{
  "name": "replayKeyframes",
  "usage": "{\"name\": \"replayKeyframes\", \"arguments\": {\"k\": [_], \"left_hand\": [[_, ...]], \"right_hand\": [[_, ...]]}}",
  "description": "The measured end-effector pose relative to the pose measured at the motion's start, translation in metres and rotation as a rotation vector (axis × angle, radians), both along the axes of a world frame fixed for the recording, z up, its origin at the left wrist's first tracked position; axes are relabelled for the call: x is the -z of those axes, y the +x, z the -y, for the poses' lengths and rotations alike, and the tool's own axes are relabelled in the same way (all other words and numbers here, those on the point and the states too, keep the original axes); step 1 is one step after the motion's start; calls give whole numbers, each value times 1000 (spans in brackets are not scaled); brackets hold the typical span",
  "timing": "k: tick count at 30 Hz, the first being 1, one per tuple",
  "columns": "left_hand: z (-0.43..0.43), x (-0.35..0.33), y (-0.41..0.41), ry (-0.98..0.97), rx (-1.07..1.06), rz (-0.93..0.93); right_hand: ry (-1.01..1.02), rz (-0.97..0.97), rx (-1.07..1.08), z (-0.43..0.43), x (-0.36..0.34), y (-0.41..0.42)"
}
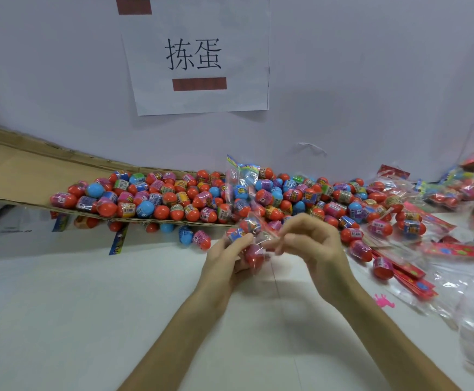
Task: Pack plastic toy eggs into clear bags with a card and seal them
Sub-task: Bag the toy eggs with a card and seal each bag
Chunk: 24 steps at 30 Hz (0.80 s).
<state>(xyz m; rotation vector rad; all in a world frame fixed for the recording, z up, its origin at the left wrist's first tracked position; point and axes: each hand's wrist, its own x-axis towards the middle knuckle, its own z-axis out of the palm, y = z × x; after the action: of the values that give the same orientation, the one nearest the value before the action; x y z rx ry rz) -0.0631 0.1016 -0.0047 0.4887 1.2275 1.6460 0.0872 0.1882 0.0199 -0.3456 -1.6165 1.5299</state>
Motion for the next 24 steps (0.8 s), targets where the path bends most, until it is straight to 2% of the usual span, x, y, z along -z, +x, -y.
{"name": "replayKeyframes", "arguments": {"k": [2,4,6,9,11,13,18,21,24], "left_hand": [[1,-2,0,39,-61,-33],[1,-1,-1,74,-120,-76],[3,-1,-2,88,-152,-132],[5,-1,2,86,-93,-173],[6,-1,3,77,-19,-208],[6,-2,2,67,8,-246],[5,-5,-2,83,-31,-209],[4,-3,0,114,-59,-193],[3,-4,2,146,-86,-115]], "right_hand": [[-116,-41,160,-6,-2,2],[-195,62,291,-11,-2,3],[-341,219,218,-10,1,-1],[-509,312,-23,1,6,-11],[-454,320,-11,5,8,-13],[-367,335,87,6,8,-11],[-105,399,208,-1,3,-3],[-72,392,239,-2,5,-6],[-157,323,230,0,6,-9]]}}
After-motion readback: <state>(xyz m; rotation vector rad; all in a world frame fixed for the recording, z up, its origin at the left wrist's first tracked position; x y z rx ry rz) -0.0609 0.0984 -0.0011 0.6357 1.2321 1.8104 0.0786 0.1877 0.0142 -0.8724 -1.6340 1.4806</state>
